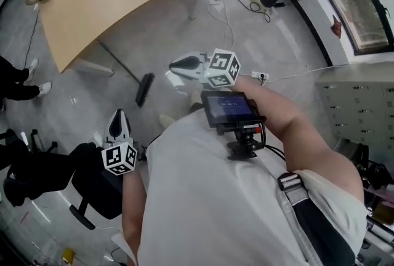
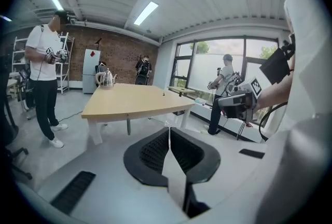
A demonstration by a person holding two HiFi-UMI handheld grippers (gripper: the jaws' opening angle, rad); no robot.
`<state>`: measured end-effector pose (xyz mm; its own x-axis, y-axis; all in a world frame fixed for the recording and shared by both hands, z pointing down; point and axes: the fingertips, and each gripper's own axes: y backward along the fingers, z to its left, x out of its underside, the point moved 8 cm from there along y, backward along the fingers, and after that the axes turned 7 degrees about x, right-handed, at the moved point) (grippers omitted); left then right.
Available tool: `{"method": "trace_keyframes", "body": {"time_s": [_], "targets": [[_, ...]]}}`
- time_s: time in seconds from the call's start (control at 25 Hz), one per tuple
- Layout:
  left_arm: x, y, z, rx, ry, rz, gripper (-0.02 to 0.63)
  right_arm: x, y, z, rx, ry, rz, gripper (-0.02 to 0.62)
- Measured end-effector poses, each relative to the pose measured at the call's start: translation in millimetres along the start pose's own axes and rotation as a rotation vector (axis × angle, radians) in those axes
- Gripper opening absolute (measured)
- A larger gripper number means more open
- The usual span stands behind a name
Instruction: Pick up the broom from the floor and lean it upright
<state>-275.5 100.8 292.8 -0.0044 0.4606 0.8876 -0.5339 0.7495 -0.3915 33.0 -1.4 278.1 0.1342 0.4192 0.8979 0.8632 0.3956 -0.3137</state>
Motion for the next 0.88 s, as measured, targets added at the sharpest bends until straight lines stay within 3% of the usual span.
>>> {"method": "trace_keyframes", "body": {"time_s": [0.36,0.88], "targets": [[8.1,-5.7,-6.7,0.023,0.003,0.033,0.017,-1.8,8.1,13.4,0.034,-0.029,-0.017,0.017],[-5.0,-11.8,0.6,0.053,-0.019,0.016,0.017,-1.7,-4.2,21.8,0.045,0.038,0.002,0.017]]}}
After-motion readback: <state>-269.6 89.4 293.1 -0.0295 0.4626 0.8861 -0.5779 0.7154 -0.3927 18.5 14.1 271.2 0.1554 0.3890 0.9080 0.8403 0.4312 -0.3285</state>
